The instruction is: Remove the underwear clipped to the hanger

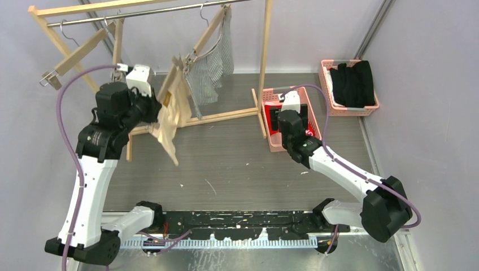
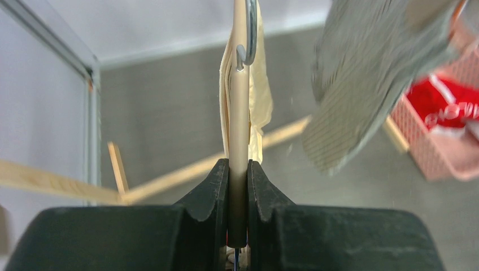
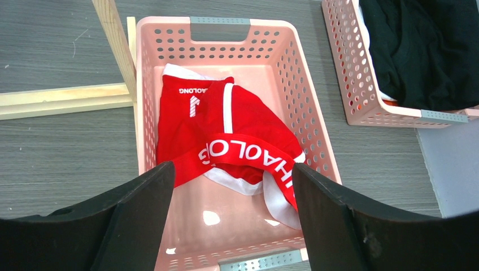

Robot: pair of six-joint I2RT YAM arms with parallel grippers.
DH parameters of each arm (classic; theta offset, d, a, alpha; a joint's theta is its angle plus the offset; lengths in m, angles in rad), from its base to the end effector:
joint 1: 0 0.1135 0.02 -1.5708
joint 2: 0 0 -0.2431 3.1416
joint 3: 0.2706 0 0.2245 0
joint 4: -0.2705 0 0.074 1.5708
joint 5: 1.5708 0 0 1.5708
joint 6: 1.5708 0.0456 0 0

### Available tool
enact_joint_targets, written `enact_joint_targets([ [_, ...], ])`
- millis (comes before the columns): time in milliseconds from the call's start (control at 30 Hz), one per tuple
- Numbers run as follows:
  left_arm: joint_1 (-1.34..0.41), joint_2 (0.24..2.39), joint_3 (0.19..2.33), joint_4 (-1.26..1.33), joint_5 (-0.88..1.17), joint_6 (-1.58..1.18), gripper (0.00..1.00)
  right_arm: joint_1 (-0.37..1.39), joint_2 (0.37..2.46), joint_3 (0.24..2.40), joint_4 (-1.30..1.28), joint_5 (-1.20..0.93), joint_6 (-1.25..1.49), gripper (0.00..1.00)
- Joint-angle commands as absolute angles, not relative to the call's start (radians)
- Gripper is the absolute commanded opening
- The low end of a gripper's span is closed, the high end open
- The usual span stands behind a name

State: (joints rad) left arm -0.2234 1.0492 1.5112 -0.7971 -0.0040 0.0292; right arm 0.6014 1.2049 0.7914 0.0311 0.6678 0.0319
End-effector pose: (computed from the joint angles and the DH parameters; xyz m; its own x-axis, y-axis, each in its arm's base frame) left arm 0.1743 -0.0394 0.4351 -0.3141 0.1013 -0.9440 0.2271 0.9734 0.0289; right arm 0.2280 0.1222 0.2676 -0.3065 -0.1799 -0.9347 0.0393 0.9787 -0.2013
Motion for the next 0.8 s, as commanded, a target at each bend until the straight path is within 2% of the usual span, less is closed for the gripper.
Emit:
enact_joint_targets([
  [0,-0.244,0.976,1.452,-0.96,0.075,-0.008,0.01,0.606,1.221,0.825,0.068,0.656,0.07,0.82],
  [200,-0.336,0.886,1.344,-1.033,0.138,-0.025,0.0,0.606,1.213,0.868,0.04,0.539,0.112,0.84],
  [400,-0.356,0.85,1.319,-1.096,0.455,0.017,0.01,0.604,1.179,0.923,-0.012,0.354,0.1,0.84],
  [533,-0.365,0.824,1.272,-1.081,0.557,0.07,0.02,0.584,1.113,0.966,-0.036,0.088,0.088,0.83],
  [767,-0.364,0.75,1.154,-0.862,0.759,0.066,0.03,0.482,0.996,1.005,0.013,-0.381,0.12,0.81],
])
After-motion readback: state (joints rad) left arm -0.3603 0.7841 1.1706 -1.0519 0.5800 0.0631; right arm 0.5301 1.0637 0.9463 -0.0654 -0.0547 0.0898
